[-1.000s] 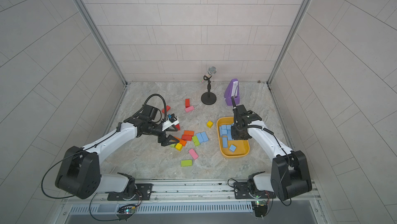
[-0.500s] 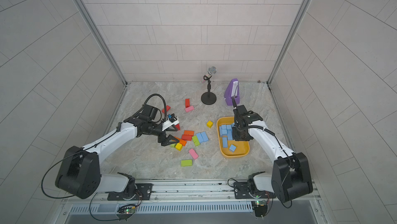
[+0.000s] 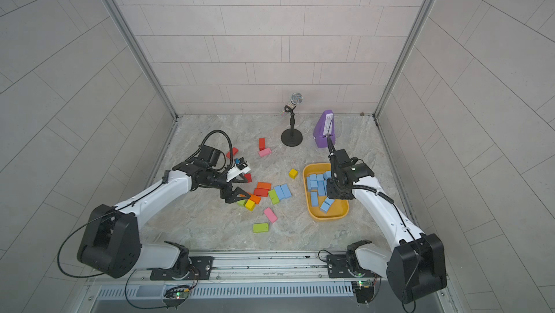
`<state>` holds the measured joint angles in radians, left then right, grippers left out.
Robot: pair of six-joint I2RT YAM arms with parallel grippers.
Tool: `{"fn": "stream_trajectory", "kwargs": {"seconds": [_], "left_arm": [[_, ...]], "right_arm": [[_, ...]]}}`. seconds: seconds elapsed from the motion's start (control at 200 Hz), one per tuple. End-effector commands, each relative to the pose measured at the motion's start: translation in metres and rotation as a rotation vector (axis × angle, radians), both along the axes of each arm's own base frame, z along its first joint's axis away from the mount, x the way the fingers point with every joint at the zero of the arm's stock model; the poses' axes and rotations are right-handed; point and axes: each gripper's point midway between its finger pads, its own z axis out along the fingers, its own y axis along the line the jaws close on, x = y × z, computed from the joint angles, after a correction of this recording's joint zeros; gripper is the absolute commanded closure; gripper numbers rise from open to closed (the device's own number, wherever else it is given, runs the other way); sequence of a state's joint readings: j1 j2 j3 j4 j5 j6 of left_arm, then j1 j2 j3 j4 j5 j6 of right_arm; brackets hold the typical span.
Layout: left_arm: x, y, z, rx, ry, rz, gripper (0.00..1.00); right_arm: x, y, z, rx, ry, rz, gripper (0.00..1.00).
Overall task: Pick out the blue building blocks
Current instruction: Place the building block in the storage box, then pick up the building block from the center of the board.
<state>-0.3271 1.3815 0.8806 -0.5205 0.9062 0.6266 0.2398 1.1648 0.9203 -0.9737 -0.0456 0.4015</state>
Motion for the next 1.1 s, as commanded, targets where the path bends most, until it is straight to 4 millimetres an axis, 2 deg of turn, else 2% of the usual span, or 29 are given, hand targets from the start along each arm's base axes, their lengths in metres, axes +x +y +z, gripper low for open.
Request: {"fn": "stream_trajectory", "kwargs": {"seconds": [0.0, 0.2, 0.435, 0.625, 0.775, 0.916, 1.096], "left_arm": [[0.009, 0.002, 0.008, -0.006, -0.008, 0.033, 0.13], [0.032, 0.013, 0.009, 0.0, -0.027, 0.16, 0.11], [0.07, 0.049, 0.013, 0.005, -0.061, 0.398, 0.08], [0.083, 0.071, 0.013, -0.011, -0.058, 0.494, 0.08], [0.083, 0.072, 0.013, -0.007, -0.062, 0.493, 0.08], [0.084, 0.072, 0.008, 0.001, -0.052, 0.493, 0.08], [0.085, 0.072, 0.004, 0.005, -0.038, 0.492, 0.08]], "right_arm": [[0.0, 0.005, 0.015, -0.013, -0.037, 0.004, 0.56], [0.015, 0.047, 0.029, -0.004, -0.109, 0.121, 0.55], [0.038, 0.096, 0.03, -0.014, -0.135, 0.242, 0.54], [0.059, 0.127, 0.012, 0.003, -0.096, 0.309, 0.54], [0.072, 0.147, -0.011, 0.024, -0.035, 0.353, 0.54], [0.081, 0.157, -0.03, 0.012, 0.018, 0.382, 0.54], [0.082, 0.174, -0.046, 0.03, 0.058, 0.416, 0.54]]}}
